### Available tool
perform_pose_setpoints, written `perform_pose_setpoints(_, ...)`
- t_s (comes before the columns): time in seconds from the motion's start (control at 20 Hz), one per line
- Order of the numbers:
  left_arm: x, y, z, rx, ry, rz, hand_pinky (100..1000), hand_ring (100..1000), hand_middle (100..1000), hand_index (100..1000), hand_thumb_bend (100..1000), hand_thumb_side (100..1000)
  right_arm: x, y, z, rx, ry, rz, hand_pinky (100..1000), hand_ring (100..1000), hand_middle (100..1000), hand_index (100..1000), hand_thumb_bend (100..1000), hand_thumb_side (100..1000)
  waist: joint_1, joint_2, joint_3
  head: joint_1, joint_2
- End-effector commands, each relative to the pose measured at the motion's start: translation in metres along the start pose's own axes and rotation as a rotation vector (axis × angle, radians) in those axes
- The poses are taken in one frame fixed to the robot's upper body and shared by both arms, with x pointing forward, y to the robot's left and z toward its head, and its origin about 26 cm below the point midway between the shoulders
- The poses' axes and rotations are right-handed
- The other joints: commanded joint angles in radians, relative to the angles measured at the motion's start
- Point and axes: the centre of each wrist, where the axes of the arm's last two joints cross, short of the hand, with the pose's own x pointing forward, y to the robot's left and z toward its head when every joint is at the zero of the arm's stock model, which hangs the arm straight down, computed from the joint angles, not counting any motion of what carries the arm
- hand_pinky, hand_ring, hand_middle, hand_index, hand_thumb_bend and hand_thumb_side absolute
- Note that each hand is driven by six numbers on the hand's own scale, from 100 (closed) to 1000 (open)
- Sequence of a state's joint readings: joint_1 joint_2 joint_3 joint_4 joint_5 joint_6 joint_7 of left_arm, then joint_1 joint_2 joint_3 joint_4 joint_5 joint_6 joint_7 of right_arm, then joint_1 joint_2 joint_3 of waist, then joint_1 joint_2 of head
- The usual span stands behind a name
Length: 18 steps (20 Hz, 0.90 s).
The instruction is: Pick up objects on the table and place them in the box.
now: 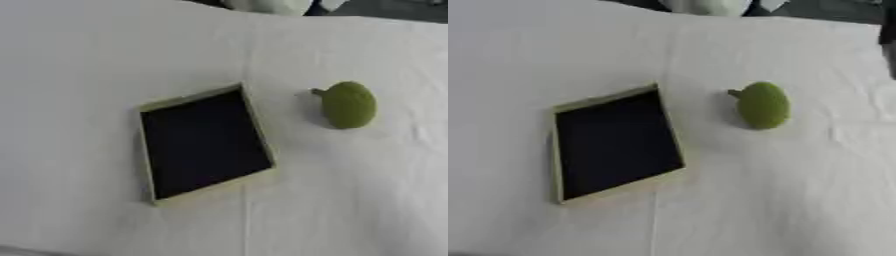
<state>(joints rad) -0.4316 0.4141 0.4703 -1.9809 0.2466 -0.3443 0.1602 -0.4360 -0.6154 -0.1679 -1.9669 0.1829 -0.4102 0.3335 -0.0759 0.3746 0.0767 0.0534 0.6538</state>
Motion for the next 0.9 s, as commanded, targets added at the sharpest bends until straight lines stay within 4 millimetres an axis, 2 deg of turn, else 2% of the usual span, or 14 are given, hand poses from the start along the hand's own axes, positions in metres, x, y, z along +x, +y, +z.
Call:
perform_pose_setpoints(0.05, 0.009, 0.003, -0.011, -0.028, -0.04, -0.026, 505, 623, 639, 665, 100, 455, -0.003, -0.01, -0.001, 0.168, -0.009, 0.1, 845, 878, 883, 890, 100, 177, 0.003, -0.024, 0.001, 0.006, -0.015)
perform_pose_setpoints(0.45, 0.008, 0.0, -0.01, -0.031, -0.038, -0.012, 504, 623, 640, 664, 100, 457, -0.011, -0.021, 0.0, 0.48, -0.021, 0.286, 876, 908, 915, 907, 100, 316, 0.004, -0.02, 0.017, -0.007, -0.019)
perform_pose_setpoints(0.7, 0.007, -0.002, -0.009, -0.031, -0.035, 0.0, 504, 624, 640, 664, 100, 459, -0.016, -0.029, 0.007, 0.561, -0.005, 0.356, 879, 914, 920, 914, 100, 373, 0.009, -0.016, 0.028, -0.021, -0.019)
perform_pose_setpoints(0.9, 0.007, -0.002, -0.009, -0.033, -0.034, 0.005, 504, 624, 640, 664, 100, 459, -0.021, -0.023, 0.014, 0.592, 0.019, 0.34, 875, 914, 920, 918, 100, 404, 0.011, -0.015, 0.031, -0.033, -0.018)
